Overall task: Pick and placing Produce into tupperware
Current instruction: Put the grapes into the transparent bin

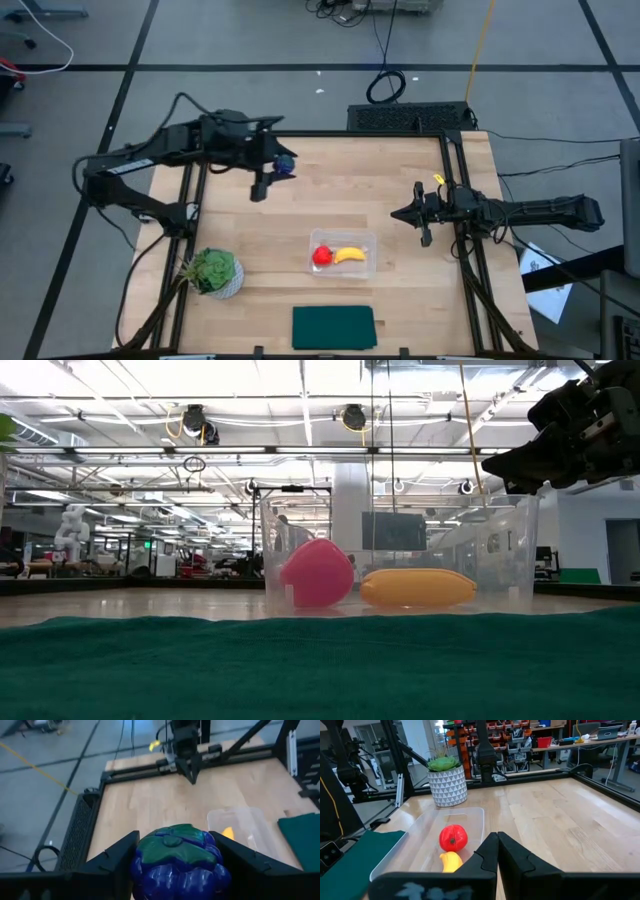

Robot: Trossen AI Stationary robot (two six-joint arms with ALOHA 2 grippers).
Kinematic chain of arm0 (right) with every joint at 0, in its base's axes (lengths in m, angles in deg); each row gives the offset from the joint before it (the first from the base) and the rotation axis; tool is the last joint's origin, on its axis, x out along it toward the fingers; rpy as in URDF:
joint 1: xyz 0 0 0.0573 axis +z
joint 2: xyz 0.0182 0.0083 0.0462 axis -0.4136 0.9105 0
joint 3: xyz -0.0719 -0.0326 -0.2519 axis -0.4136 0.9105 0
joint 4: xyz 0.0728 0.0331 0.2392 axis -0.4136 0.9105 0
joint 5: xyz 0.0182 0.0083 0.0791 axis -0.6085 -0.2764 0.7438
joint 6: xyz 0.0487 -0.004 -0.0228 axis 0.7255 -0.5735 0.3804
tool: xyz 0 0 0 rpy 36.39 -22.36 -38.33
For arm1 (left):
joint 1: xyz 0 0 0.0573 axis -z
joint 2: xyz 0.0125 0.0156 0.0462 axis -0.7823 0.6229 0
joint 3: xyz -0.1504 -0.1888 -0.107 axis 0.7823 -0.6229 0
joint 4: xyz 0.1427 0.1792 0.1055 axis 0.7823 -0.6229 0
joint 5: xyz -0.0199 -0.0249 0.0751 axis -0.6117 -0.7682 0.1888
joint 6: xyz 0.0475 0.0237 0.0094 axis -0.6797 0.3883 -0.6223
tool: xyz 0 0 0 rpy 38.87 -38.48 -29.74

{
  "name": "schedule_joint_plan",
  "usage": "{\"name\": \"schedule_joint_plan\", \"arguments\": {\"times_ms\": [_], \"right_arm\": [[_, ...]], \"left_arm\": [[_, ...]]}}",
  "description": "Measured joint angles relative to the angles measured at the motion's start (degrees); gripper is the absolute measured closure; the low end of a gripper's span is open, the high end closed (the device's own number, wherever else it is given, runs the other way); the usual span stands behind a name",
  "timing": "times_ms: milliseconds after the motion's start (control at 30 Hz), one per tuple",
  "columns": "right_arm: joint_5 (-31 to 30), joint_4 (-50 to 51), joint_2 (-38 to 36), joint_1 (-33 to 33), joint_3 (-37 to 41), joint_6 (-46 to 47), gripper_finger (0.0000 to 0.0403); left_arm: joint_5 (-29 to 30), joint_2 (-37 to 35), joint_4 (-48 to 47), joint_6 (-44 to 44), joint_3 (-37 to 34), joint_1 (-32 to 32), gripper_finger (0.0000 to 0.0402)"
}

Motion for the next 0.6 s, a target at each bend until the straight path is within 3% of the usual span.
{"name": "schedule_joint_plan", "arguments": {"times_ms": [200, 600], "right_arm": [[0.0, 0.0, 0.0, 0.0, 0.0, -0.1, 0.0403], [0.0, -0.1, 0.0, 0.0, 0.0, 0.4, 0.0403]], "left_arm": [[-1.7, -5.7, 0.6, 0.1, -1.7, 0.0, 0.0174], [-3.2, -23.0, 21.3, 5.8, -26.6, 0.0, 0.0174]]}}
